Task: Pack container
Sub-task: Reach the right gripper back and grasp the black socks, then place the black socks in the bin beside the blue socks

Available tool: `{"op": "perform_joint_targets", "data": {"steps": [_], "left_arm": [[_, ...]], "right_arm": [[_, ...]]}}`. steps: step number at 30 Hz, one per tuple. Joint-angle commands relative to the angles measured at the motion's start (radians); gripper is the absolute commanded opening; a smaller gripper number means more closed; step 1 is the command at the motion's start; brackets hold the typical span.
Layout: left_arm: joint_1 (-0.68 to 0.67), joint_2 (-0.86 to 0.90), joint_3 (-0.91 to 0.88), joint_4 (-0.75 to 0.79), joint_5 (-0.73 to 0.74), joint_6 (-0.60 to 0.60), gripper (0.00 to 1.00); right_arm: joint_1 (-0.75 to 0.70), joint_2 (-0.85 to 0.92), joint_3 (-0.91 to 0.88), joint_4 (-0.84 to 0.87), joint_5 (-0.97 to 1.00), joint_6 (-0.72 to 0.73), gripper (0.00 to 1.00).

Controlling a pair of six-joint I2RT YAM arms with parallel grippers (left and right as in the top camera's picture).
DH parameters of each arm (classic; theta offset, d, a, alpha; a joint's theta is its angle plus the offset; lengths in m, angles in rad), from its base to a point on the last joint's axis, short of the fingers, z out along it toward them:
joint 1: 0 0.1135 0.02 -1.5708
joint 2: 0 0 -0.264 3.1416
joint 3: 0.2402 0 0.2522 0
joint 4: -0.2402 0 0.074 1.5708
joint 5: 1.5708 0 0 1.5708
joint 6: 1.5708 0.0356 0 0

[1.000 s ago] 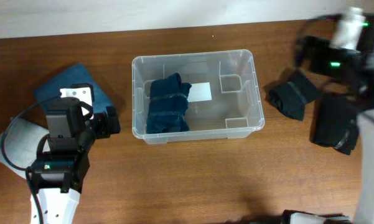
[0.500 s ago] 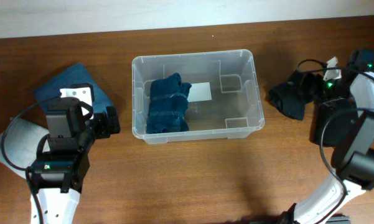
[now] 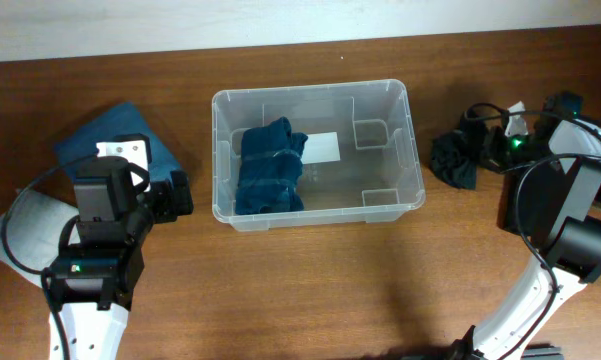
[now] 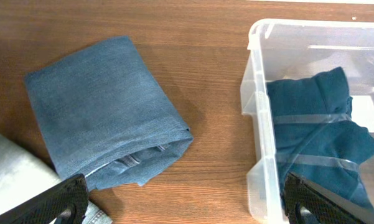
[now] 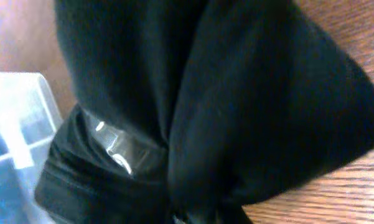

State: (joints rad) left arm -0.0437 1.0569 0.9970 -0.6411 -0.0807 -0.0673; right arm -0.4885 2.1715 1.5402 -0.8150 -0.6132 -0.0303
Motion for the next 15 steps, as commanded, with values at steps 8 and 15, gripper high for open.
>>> {"op": "perform_joint_targets", "data": {"steps": [8,15], "left_arm": [[0.112,0.000,0.022,-0.044,-0.177,-0.014,0.99],[0.160,0.000,0.022,-0.053,-0.178,-0.030,0.99]], "right_arm": [[0.048,-0.544,-0.003,-0.015,-0.041,-0.042,0.04],[0.435,-0.701,-0.003,-0.122,0.133,-0.040,0.04]]}}
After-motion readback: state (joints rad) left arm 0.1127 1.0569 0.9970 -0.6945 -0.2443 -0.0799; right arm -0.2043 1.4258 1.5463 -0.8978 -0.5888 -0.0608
